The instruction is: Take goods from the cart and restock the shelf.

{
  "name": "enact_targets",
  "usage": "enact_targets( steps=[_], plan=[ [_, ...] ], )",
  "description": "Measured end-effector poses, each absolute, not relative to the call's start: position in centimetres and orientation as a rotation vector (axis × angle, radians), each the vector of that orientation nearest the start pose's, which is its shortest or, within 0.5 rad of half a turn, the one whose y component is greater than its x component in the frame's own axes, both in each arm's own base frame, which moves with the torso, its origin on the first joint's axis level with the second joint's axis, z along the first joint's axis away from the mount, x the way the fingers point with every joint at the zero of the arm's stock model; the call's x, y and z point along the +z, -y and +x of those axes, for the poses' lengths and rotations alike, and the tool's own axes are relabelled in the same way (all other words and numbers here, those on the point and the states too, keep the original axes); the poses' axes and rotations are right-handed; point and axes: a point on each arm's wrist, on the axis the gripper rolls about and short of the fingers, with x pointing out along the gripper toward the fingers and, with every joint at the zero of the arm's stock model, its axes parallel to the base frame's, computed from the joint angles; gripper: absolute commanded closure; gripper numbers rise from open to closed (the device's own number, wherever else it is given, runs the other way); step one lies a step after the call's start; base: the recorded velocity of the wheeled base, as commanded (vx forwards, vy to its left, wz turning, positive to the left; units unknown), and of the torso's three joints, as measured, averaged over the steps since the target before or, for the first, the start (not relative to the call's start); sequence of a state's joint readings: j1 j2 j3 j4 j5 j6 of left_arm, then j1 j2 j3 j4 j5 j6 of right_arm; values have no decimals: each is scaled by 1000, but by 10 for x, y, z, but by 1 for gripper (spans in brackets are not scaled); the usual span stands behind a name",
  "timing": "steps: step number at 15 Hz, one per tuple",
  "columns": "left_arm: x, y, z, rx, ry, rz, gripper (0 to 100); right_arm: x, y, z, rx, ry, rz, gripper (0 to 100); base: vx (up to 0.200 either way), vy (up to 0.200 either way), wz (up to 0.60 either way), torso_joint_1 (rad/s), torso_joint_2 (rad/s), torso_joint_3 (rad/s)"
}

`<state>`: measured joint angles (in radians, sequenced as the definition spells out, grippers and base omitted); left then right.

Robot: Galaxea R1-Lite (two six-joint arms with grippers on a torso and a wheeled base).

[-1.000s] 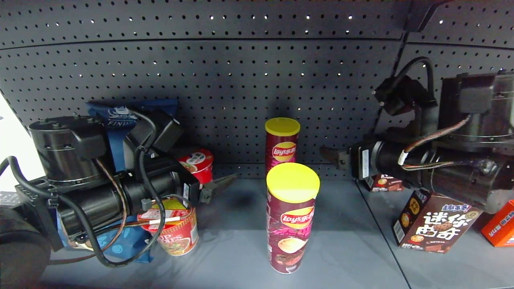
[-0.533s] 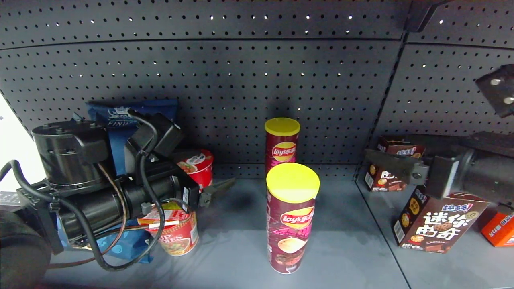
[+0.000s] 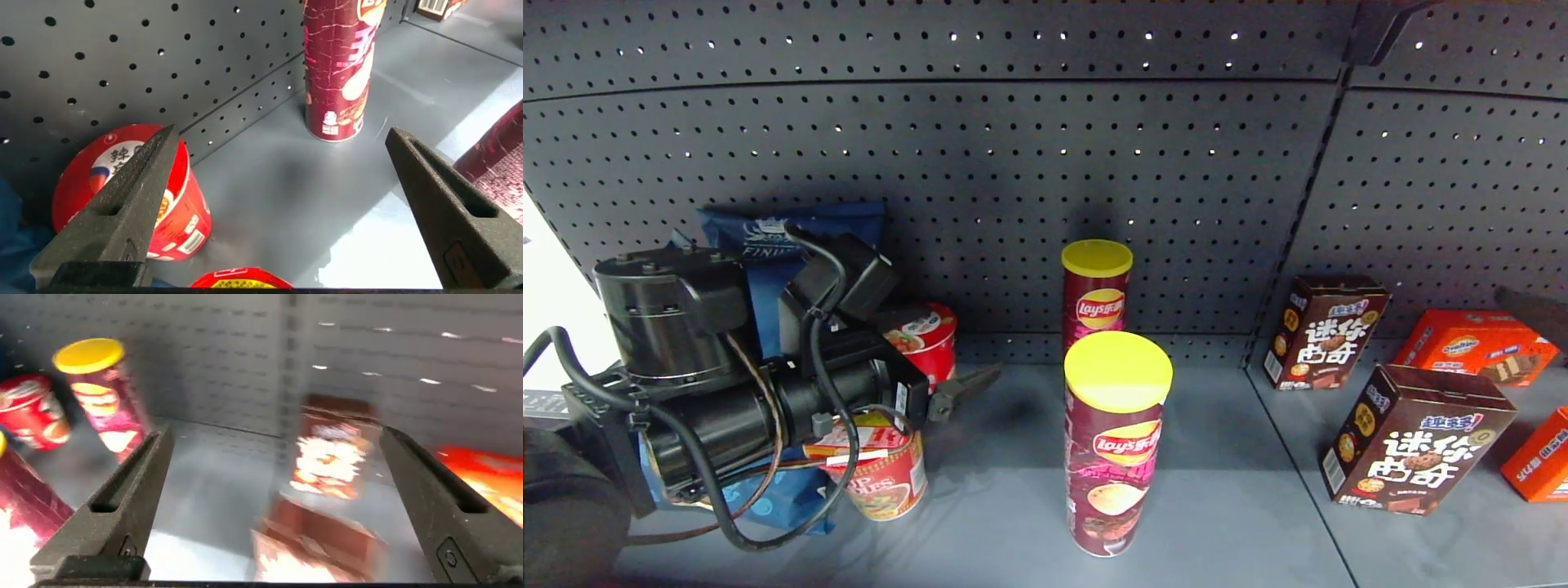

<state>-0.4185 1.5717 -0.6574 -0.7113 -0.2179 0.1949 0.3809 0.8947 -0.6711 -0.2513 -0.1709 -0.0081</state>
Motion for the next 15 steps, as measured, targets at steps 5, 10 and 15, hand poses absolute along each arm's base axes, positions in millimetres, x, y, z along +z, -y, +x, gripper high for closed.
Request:
enact_targets(
  steps=[5,10,15],
  plan=[
    [185,114,243,-655,-149,209,0,250,-8,38,138,-38,-19,0,0,0,0,0,0,0],
    [185,114,244,-655,-151,210,0,229,6,-8,40,-163,-56,0,0,0,0,0,0,0],
    [187,116,245,-661,-143,210,0,215,8,-17,19,-183,-59,0,0,0,0,0,0,0]
  ],
)
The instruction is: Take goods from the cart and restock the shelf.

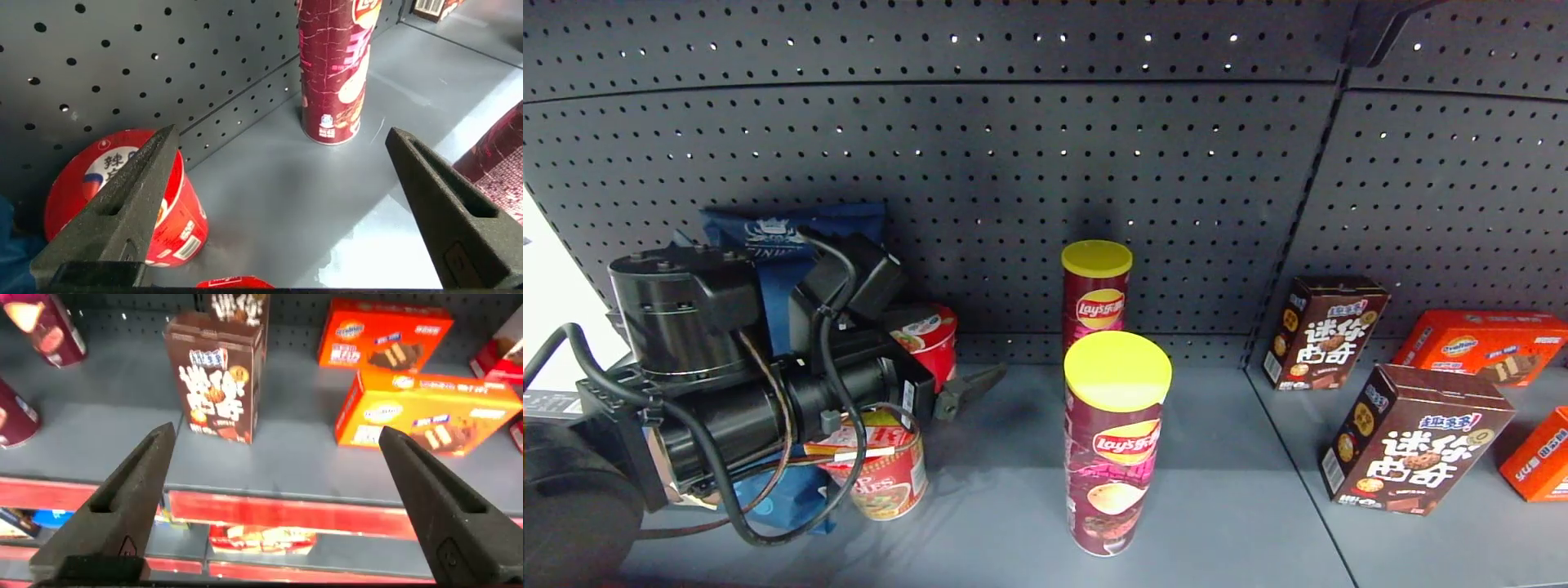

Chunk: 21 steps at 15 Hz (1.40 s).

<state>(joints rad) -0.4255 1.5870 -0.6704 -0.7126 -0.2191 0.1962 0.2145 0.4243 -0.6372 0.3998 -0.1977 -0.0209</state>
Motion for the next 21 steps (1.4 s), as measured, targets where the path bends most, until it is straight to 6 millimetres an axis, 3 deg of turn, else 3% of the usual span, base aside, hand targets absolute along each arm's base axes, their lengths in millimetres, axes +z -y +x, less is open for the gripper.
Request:
enact_targets(
  steps=[5,10,21],
  plan=[
    [189,116,245,-660,-135,210,0,187,7,-12,20,-259,-74,0,0,0,0,0,0,0],
    [190,116,244,-660,-131,209,0,175,5,-2,4,-266,-72,0,0,0,0,0,0,0],
    [196,116,247,-655,-109,205,0,182,1,52,-138,-370,-75,0,0,0,0,0,0,0]
  ],
)
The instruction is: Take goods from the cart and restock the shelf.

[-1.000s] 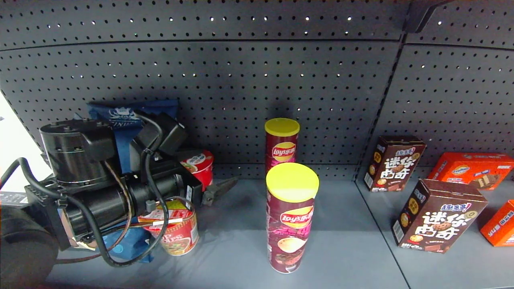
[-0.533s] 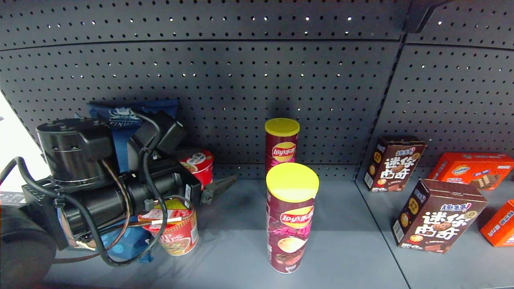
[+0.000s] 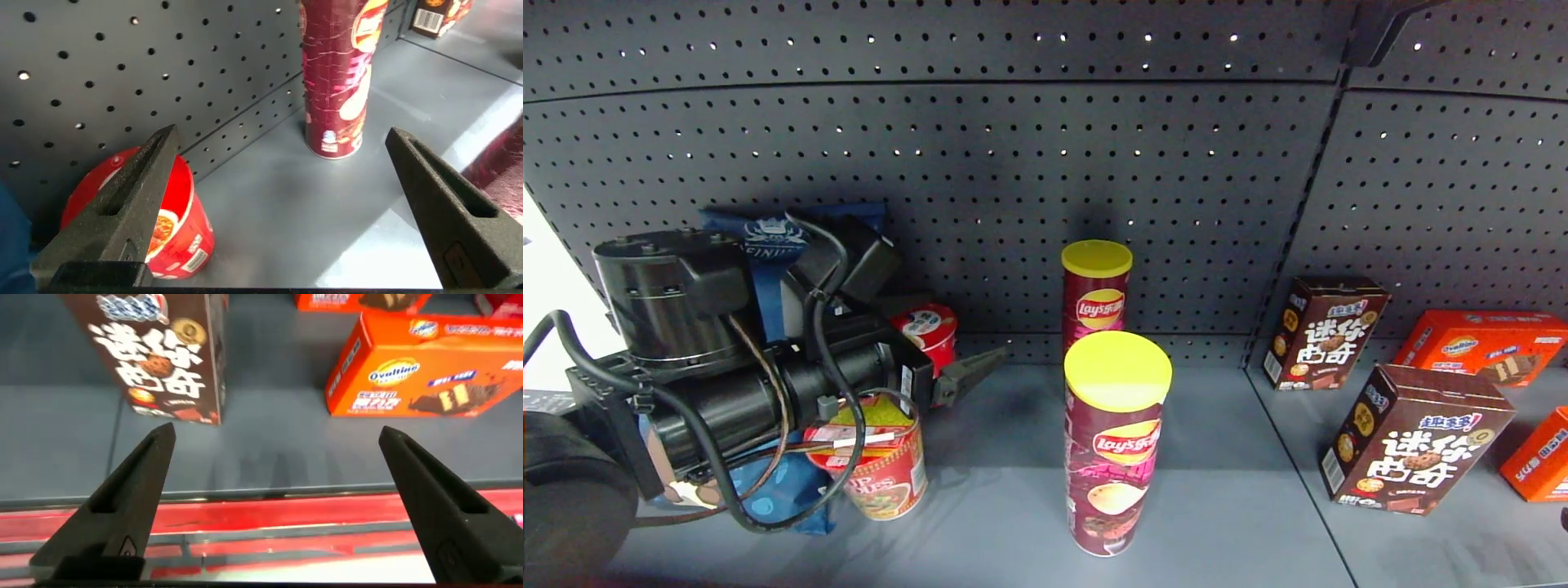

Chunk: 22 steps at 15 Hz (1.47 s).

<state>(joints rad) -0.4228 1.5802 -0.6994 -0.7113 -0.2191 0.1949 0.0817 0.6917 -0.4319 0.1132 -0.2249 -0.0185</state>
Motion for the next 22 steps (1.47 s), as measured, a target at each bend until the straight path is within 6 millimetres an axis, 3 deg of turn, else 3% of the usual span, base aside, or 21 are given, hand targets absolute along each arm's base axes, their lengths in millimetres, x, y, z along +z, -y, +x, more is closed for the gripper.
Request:
enact_targets(
  steps=[7,11,17,22],
  plan=[
    [201,118,249,-656,-91,203,0,178,0,75,-152,-455,-82,0,0,0,0,0,0,0],
    [197,124,243,-686,-104,207,0,174,-7,83,-63,-473,-104,0,0,0,0,0,0,0],
    [193,132,224,-747,-97,253,0,150,-10,69,40,-517,-113,0,0,0,0,0,0,0],
    [207,122,214,-724,-43,243,0,131,-8,42,105,-392,-103,0,0,0,0,0,0,0]
  ],
)
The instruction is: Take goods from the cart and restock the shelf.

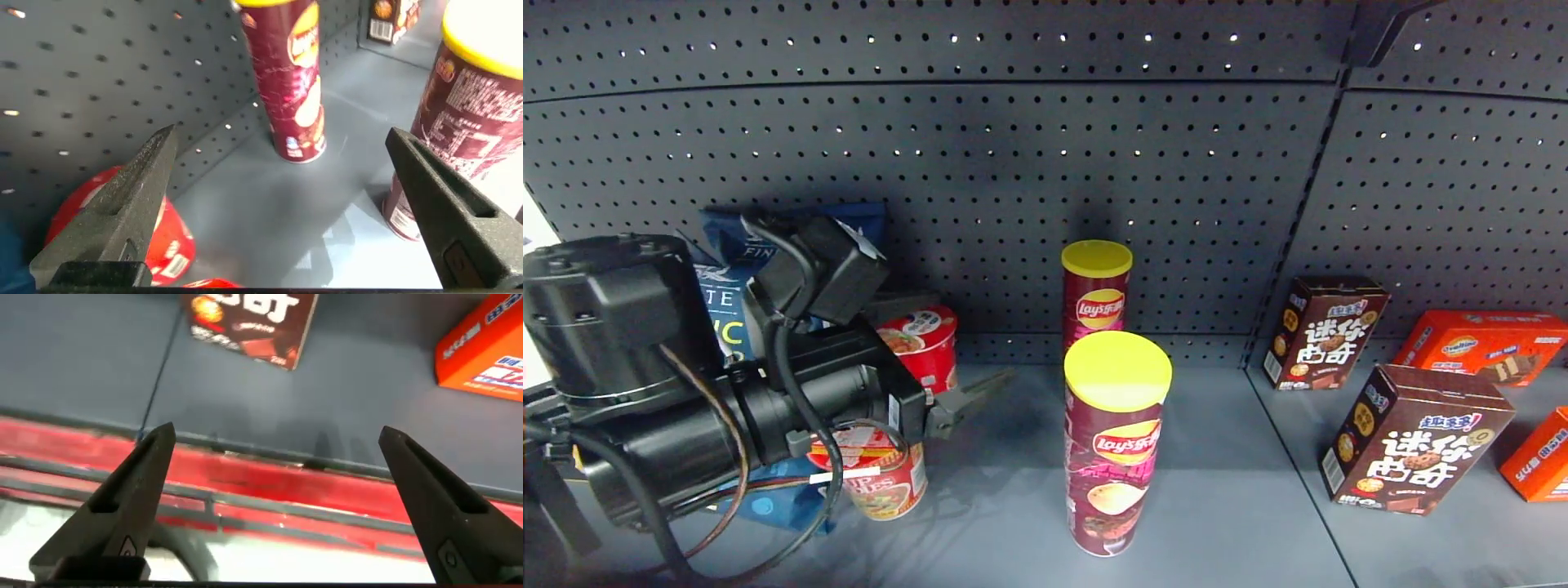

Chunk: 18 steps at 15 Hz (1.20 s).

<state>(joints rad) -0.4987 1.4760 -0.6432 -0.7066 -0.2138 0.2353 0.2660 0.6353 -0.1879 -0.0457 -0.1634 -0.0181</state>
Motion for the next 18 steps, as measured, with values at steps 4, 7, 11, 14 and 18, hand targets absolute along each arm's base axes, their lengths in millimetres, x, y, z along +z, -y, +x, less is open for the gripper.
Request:
enact_targets(
  steps=[4,7,11,14,18],
  plan=[
    [219,108,210,-668,-3,233,0,125,-1,23,50,-280,-78,0,0,0,0,0,0,0],
    [229,94,210,-597,29,229,0,118,3,10,-49,-212,-57,0,0,0,0,0,0,0],
    [243,82,206,-480,75,223,0,97,5,-8,-151,-138,-61,0,0,0,0,0,0,0],
    [253,71,204,-419,109,219,0,87,4,-19,-172,-81,-59,0,0,0,0,0,0,0],
    [264,40,192,-286,151,220,0,84,4,-25,-160,-11,-52,0,0,0,0,0,0,0]
  ],
)
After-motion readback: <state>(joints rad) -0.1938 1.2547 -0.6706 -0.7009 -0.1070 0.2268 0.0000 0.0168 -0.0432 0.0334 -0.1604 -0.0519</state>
